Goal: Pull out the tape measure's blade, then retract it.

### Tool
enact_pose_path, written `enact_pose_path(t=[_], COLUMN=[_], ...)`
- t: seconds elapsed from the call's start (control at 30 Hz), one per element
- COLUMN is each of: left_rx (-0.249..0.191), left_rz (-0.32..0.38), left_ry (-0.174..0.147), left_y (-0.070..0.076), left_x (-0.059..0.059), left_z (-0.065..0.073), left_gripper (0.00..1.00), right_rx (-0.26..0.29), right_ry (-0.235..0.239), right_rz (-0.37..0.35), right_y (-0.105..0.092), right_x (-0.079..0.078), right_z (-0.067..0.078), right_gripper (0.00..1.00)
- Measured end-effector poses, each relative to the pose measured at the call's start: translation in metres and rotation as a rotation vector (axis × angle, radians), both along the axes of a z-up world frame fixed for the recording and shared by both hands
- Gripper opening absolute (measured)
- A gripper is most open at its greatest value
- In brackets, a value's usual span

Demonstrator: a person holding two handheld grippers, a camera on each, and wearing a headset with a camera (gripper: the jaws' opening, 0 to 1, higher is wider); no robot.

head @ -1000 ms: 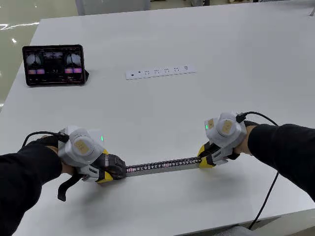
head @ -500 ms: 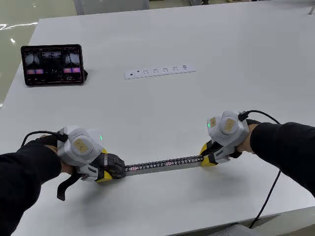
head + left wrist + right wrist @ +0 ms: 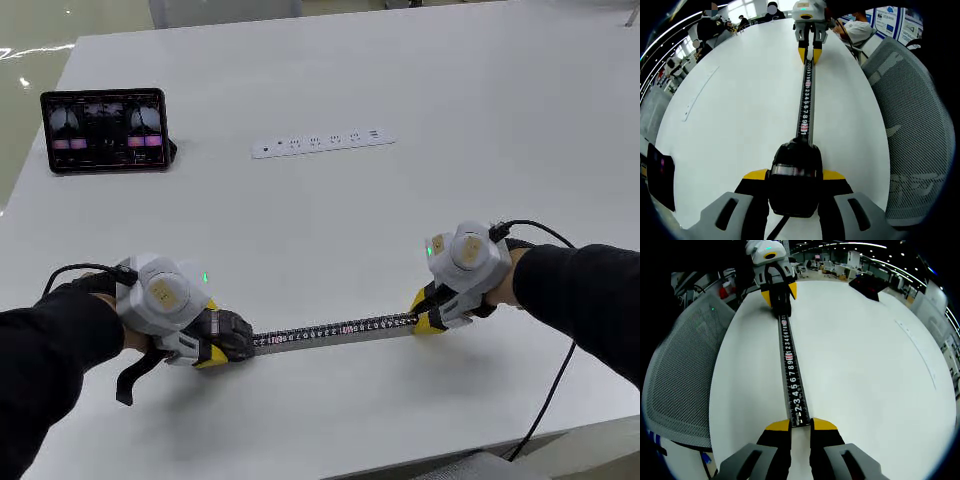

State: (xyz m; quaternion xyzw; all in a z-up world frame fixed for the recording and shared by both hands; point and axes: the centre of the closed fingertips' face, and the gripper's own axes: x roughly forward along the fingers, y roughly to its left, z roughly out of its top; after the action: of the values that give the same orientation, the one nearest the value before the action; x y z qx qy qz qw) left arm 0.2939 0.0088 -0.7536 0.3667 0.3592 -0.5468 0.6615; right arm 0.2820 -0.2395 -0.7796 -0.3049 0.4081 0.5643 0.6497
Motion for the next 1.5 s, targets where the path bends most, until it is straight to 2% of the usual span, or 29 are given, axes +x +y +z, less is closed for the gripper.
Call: enact_pose_path(t=[0.23,0.53,0.77,1.07,1.23,1.5], left_rx=[-0.009,-0.026,-0.025,-0.019,-0.017,-0.007], left_rz=[0.003,0.007,-0.011,-0.013,-0.014,-0.016], left_ry=[-0.002,0.006,0.0,0.008,0.013,0.01], left_y=[-0.0006,-0.0024,-0.0026,-0.0022,0.0001,0.0066], left_x=[0.0,0.0001,0.0,-0.0003,-0.0007,0.0009], left_z=[0.0009,0.0023,0.0024,0.0028,0.0061,0.0099], left_gripper=[0.32,0.33,0.33,0.34,0.34,0.35], right_rx=[-0.003,-0.039,-0.06,-0.078,-0.089,-0.065], right_ry=[0.004,0.008,-0.025,-0.027,-0.043,-0.047], right_rz=[-0.006,0.021,0.07,0.08,0.098,0.071], right_y=[0.001,0.0023,0.0022,0.0022,0.0014,0.0064], right_x=[0.0007,0.002,0.0007,0.0002,0.0004,0.0025], right_z=[0.0002,0.0,-0.0005,-0.0005,-0.0007,0.0049], right_gripper=[0.1,0.11,0.11,0.12,0.12,0.14])
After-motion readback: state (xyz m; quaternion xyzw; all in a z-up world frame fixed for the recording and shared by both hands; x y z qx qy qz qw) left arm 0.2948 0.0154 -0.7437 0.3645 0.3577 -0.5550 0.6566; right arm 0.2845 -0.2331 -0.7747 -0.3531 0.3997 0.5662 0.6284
